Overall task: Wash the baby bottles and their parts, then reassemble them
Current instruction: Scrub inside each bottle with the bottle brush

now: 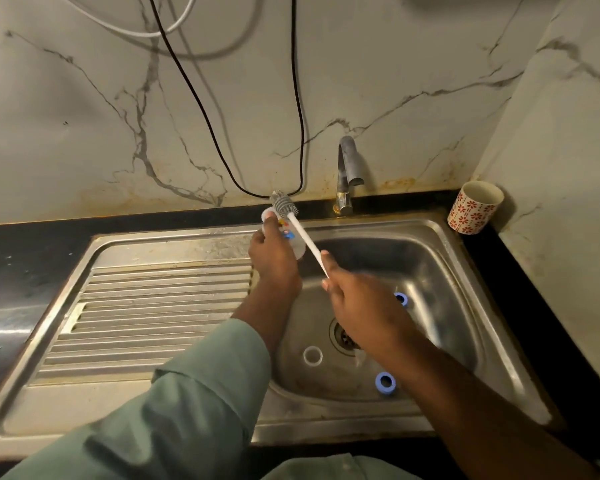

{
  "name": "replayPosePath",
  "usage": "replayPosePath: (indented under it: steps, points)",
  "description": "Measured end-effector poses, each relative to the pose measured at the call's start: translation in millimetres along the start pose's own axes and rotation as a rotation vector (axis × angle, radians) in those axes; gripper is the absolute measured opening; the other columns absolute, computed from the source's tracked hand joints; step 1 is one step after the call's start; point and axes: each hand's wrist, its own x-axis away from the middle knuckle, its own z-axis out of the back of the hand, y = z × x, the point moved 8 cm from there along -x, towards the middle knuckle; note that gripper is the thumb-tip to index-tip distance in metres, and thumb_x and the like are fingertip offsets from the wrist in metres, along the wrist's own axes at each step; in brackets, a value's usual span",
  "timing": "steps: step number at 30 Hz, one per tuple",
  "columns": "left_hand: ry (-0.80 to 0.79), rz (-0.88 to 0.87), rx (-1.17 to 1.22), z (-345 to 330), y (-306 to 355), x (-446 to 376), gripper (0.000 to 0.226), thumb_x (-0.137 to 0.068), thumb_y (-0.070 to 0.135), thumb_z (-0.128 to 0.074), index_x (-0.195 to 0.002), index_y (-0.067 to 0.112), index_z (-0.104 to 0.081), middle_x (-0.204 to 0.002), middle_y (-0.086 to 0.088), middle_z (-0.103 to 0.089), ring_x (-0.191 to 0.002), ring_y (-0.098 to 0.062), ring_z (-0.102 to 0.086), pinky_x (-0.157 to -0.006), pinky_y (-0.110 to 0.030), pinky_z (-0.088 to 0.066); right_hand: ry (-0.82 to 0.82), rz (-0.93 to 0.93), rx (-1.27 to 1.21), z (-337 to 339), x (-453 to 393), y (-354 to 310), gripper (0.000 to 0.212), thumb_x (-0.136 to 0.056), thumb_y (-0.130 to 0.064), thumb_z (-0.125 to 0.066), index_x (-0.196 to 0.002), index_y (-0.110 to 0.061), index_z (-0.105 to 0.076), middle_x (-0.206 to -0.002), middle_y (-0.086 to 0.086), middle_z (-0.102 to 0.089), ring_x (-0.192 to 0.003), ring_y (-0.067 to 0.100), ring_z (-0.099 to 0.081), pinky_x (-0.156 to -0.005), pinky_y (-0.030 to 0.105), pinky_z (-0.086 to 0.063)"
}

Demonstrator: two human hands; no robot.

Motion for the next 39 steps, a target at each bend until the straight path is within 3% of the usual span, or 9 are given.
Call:
replayPosePath:
  steps: [5, 10, 14, 18, 22, 26, 28, 32, 39]
  points:
    - [0.059, 0.014, 0.153, 9, 12, -10, 0.055, -0.090, 0.053, -0.067, -0.120, 0.009, -0.058, -0.105, -0.010, -0.068, -0.086, -0.019, -0.069, -0.048, -0.020, -0.054, -0.029, 0.053, 0.059, -4, 26, -3, 0.048, -0.102, -0.038, -0.036, -0.149, -0.040, -0.024, -0.061, -0.009, -0.039, -0.045, 0.005, -0.040, -0.038, 0.016, -0.026]
    - [0.029, 0.104, 0.110, 2, 2, -10, 0.055, -0.083, 0.046, -0.077, -0.116, 0.005, -0.062, -0.108, -0.011, -0.070, -0.094, -0.026, -0.072, -0.082, -0.045, -0.062, -0.011, -0.015, -0.059, -2, -3, -2, 0.045, -0.103, -0.032, -0.039, -0.148, -0.034, -0.032, -0.081, 0.002, -0.062, -0.070, 0.016, -0.059, -0.062, 0.033, -0.049]
    - [0.062, 0.060, 0.159, 18, 13, -28, 0.037, -0.091, 0.040, -0.071, -0.107, 0.008, -0.063, -0.106, -0.012, -0.070, -0.096, -0.030, -0.071, -0.079, -0.044, -0.062, -0.087, 0.034, -0.086, -12, 18, -4, 0.043, -0.102, -0.033, -0.040, -0.145, -0.037, -0.036, -0.060, -0.008, -0.045, -0.048, 0.005, -0.043, -0.045, 0.021, -0.035]
    - [-0.080, 0.005, 0.074, 3, 3, -11, 0.044, -0.097, 0.040, -0.062, -0.117, 0.000, -0.062, -0.101, -0.012, -0.069, -0.103, -0.032, -0.069, -0.085, -0.042, -0.061, -0.012, -0.012, -0.049, -1, -7, -4, 0.046, -0.103, -0.032, -0.038, -0.148, -0.033, -0.031, -0.083, 0.003, -0.064, -0.071, 0.016, -0.060, -0.065, 0.035, -0.053]
    - [-0.114, 0.033, 0.114, 5, 17, -28, 0.039, -0.100, 0.043, -0.056, -0.111, 0.007, -0.061, -0.108, -0.015, -0.069, -0.100, -0.032, -0.070, -0.088, -0.051, -0.059, -0.068, 0.018, -0.039, -8, 18, 1, 0.046, -0.102, -0.035, -0.038, -0.148, -0.038, -0.030, -0.065, -0.008, -0.051, -0.049, 0.006, -0.046, -0.044, 0.019, -0.036]
    - [-0.201, 0.071, 0.021, -14, -2, -6, 0.043, -0.102, 0.051, -0.045, -0.115, 0.013, -0.059, -0.113, -0.014, -0.066, -0.104, -0.030, -0.066, -0.090, -0.047, -0.058, 0.020, -0.026, -0.049, 3, 0, 4, 0.049, -0.103, -0.033, -0.038, -0.150, -0.035, -0.025, -0.083, 0.003, -0.065, -0.071, 0.014, -0.060, -0.062, 0.031, -0.048]
    - [-0.139, 0.091, 0.124, -10, 2, -13, 0.051, -0.104, 0.053, -0.038, -0.128, 0.011, -0.054, -0.118, -0.015, -0.064, -0.108, -0.032, -0.065, -0.081, -0.043, -0.059, -0.001, 0.010, -0.033, 4, 5, 2, 0.048, -0.103, -0.034, -0.039, -0.149, -0.037, -0.026, -0.074, -0.004, -0.060, -0.063, 0.009, -0.056, -0.059, 0.029, -0.046]
    - [-0.170, -0.008, 0.038, -1, 8, -20, 0.060, -0.097, 0.053, -0.053, -0.128, 0.001, -0.051, -0.102, -0.011, -0.066, -0.091, -0.026, -0.070, -0.064, -0.033, -0.060, -0.043, 0.033, 0.006, 3, 16, 5, 0.047, -0.103, -0.034, -0.039, -0.148, -0.038, -0.028, -0.062, -0.009, -0.048, -0.053, 0.006, -0.046, -0.056, 0.030, -0.045]
    - [-0.141, 0.082, 0.093, 12, 5, -34, 0.040, -0.102, 0.043, -0.052, -0.125, 0.010, -0.054, -0.111, -0.013, -0.067, -0.093, -0.026, -0.069, -0.073, -0.042, -0.062, -0.110, 0.034, -0.005, -9, 15, 6, 0.044, -0.102, -0.035, -0.039, -0.146, -0.040, -0.034, -0.059, -0.010, -0.042, -0.047, 0.005, -0.040, -0.042, 0.017, -0.028]
